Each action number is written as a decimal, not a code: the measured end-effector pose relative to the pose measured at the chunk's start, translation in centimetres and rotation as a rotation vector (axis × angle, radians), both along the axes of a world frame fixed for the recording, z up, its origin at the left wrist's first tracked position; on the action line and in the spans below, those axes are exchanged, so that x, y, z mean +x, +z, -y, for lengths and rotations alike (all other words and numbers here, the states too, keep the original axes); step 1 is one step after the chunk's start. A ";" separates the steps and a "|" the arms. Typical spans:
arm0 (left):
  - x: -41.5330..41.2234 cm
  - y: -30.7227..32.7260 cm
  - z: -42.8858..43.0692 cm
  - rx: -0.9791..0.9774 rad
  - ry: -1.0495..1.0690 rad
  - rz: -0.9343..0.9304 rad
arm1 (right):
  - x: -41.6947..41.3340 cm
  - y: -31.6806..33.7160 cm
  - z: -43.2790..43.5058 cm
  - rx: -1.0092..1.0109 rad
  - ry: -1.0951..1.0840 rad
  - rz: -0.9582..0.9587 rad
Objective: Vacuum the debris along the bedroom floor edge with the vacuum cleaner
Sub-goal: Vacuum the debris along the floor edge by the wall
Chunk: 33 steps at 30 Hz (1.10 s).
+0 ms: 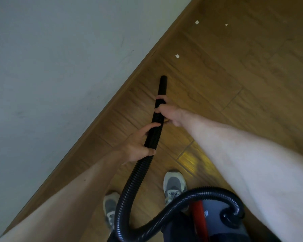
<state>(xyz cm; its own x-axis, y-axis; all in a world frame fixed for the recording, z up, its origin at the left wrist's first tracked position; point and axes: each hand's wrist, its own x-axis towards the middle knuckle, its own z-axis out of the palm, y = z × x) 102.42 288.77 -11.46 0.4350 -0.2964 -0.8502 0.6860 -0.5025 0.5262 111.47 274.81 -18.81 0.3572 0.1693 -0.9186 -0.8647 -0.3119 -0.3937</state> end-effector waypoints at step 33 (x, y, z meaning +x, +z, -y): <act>10.4 0.9 -0.6 -0.063 -0.094 0.003 | 7.8 1.0 1.0 -0.007 -0.213 -0.045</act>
<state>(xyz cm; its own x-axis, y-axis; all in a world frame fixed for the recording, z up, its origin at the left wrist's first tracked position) 112.78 289.39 -10.54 0.4056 -0.3888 -0.8272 0.6359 -0.5301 0.5609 119.30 273.82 -17.77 0.3424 0.0881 -0.9354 -0.9281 -0.1233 -0.3513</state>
